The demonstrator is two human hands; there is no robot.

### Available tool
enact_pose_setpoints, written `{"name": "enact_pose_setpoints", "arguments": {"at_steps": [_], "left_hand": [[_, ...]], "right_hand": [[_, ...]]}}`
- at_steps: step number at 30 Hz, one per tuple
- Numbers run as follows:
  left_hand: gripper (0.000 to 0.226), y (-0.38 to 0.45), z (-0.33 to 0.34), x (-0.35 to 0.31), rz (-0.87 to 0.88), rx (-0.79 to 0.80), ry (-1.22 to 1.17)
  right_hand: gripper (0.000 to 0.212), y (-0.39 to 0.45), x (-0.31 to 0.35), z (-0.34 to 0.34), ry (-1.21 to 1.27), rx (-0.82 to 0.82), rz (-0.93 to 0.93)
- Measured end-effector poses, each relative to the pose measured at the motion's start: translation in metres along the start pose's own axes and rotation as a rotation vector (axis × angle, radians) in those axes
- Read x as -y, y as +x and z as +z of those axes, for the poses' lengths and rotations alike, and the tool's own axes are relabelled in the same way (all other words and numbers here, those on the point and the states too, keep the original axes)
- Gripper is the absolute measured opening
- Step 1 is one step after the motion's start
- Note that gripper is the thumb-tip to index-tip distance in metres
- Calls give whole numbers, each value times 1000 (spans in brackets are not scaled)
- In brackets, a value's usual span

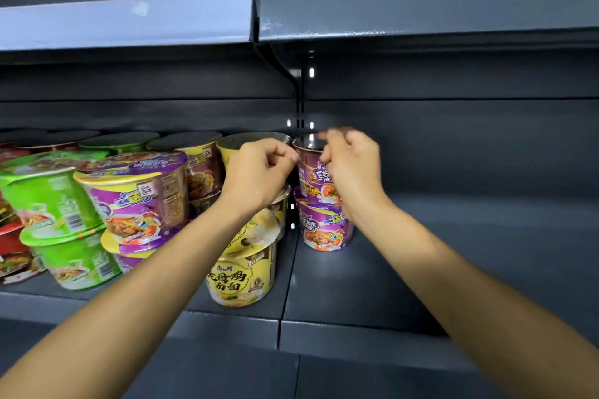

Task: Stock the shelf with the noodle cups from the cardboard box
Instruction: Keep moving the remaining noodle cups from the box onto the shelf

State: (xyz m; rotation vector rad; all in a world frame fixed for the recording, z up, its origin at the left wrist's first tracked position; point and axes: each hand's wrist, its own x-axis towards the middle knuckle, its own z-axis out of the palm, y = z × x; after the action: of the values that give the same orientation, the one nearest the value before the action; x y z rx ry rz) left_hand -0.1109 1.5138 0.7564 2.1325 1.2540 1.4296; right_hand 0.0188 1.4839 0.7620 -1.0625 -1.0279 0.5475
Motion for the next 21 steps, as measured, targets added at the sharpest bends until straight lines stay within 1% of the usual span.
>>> {"name": "enact_pose_setpoints", "arguments": {"at_steps": [2,4,6,8,11,13,15,16,18,21], "left_hand": [[13,-8,-15,5,-14,-2,-54],[15,-18,-33,12,-35,8,-68],[16,-31,-55,22,-47,-7,-33],[16,-46,-78,33,-85,-25,-36],[16,-64,-112,58,-150,-37,-41],[17,-76,-134,76,-207,-77,-12],[23,-93,-156,91,-258,-102,53],[25,-102,-168,98,-286,-88,92],[24,-121,-192,115,-357,7,181],[20,-152,-229,145,-413,249,309]], "right_hand": [[24,-27,18,17,55,181,-56],[19,-48,26,36,100,344,-43],[20,-66,26,58,82,452,-32],[23,-80,24,81,70,510,-17],[21,-103,23,116,80,584,36],[20,-119,21,140,98,632,70],[24,-136,15,165,110,677,123],[26,-144,11,177,103,701,158],[27,-163,-1,201,99,755,269],[27,-193,-26,234,32,849,471]]}}
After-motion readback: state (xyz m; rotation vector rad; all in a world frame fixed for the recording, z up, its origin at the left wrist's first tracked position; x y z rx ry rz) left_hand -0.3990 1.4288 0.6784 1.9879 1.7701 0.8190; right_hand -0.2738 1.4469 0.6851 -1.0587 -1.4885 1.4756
